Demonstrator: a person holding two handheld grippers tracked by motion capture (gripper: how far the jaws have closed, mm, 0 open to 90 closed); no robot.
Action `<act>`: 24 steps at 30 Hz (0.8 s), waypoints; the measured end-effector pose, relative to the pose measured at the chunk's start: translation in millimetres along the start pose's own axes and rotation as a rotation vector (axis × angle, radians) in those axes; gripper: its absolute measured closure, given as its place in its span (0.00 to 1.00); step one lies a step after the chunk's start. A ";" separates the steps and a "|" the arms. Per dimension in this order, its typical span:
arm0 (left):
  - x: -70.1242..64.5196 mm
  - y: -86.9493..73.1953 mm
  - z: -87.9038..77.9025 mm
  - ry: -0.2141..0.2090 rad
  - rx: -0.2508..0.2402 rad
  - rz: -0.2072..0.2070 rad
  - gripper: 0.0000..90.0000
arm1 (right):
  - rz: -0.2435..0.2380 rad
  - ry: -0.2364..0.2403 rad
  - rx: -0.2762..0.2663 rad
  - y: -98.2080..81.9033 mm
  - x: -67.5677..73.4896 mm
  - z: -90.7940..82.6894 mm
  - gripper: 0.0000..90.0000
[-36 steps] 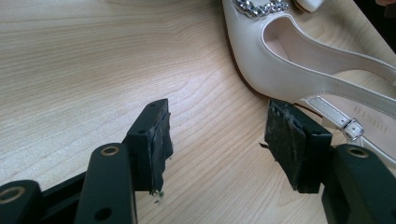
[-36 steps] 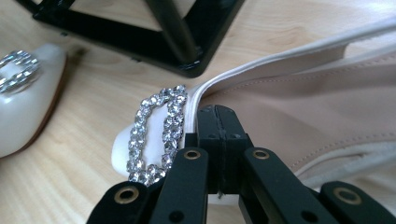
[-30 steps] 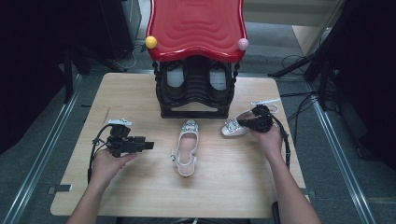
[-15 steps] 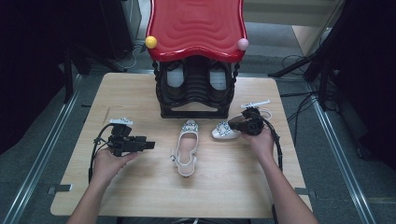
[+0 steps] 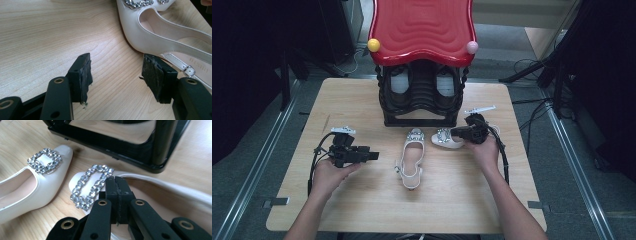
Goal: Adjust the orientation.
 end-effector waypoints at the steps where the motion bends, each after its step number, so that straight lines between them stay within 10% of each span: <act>1: 0.0 0.1 -0.5 -0.005 -0.004 -0.001 0.46 | -0.013 -0.013 -0.006 1.3 -0.8 -3.3 1.00; 14: 0.4 -0.2 0.1 -0.001 0.002 0.000 0.45 | -0.009 -0.082 -0.124 6.6 -38.3 -69.7 0.99; 24: -0.2 -0.1 0.4 -0.004 0.003 -0.001 0.46 | -0.005 -0.109 -0.072 -3.6 -61.1 -68.3 1.00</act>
Point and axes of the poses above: each handheld gripper's, and its own axes: z roughly forward along the jaws, y roughly out of its top, x roughly to its left, the point moved 4 cm from there along z, roughly forward along the jaws, and after that the axes turned 6 degrees about -y, right-handed, at the moved point
